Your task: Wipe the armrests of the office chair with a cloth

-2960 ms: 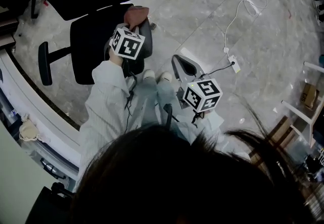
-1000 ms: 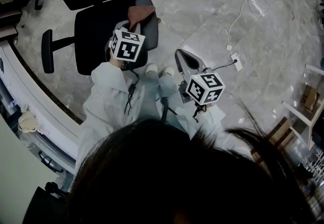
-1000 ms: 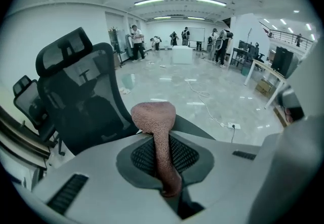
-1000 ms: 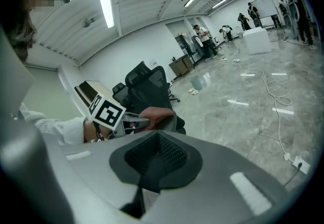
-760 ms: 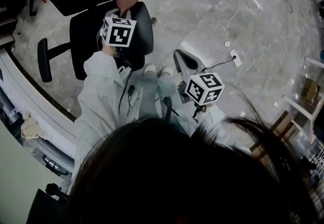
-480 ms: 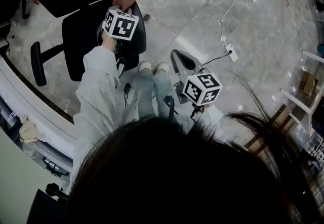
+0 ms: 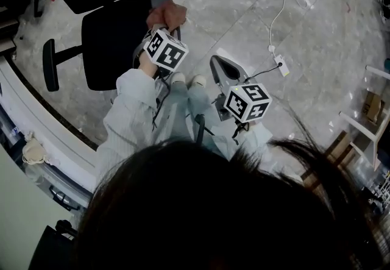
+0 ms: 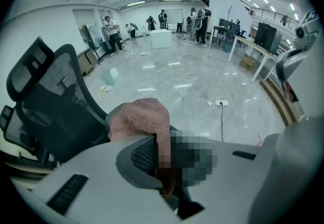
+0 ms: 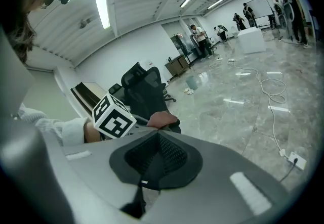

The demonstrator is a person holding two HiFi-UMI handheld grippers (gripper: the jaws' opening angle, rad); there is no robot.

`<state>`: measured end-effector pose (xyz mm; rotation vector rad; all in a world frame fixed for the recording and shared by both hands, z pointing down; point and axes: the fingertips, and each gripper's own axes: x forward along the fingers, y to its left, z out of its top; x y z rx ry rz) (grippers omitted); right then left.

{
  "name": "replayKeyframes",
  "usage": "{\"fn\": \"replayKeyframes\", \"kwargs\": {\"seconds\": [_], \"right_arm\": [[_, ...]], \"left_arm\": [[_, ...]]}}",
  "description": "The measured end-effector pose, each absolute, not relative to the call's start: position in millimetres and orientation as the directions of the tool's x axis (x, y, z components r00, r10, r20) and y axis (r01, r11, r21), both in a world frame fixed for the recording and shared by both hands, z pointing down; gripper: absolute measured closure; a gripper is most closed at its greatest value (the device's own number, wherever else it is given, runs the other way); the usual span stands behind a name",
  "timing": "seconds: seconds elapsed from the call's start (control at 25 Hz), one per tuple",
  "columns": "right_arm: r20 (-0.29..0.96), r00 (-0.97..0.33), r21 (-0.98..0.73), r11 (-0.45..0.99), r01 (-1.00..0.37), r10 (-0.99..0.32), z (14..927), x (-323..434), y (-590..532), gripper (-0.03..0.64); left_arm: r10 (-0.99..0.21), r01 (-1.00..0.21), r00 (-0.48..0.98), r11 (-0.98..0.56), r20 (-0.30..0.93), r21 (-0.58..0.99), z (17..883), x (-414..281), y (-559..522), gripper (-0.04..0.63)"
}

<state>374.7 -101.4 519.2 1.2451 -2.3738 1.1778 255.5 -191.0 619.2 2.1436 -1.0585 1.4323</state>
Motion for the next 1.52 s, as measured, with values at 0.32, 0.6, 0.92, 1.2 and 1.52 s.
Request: {"fn": "replayKeyframes", "kwargs": {"seconds": [0.32,0.6,0.92,1.2,1.52], "right_arm": [[0.467,-0.635,-0.537,0.373,-0.757,-0.616,489.5,367.1,-69.6,0.615],[0.457,-0.637,-0.517,0.397,-0.758,-0.621,470.9,369.8,-55.3,0.615],[0.404,-0.622,-0.468,0.433,-0.77,-0.67,428.4,373.1,-71.4,0.615],[0.256,-0.6,-0.307,0.525,-0.794,-0.758,326.8,379.9,-98.8,0.615],[0.05,-0.576,-0.134,0.566,-0.813,-0.816,220.3,388.0,-84.8,0.617]], "left_arm": [[-0.386,-0.782,0.259,-0.622,0.885,-0.042,599.2,267.2,-108.3,0.557],[-0.34,-0.758,0.29,-0.653,0.895,-0.002,592.0,281.0,-64.2,0.557],[-0.561,-0.862,0.397,-0.499,0.726,0.086,525.5,275.7,-87.4,0.558],[-0.819,-0.884,0.465,-0.414,0.336,0.216,353.7,293.7,-116.4,0.558],[-0.854,-0.855,0.512,-0.497,0.091,0.147,236.7,317.4,-99.0,0.557]]}}
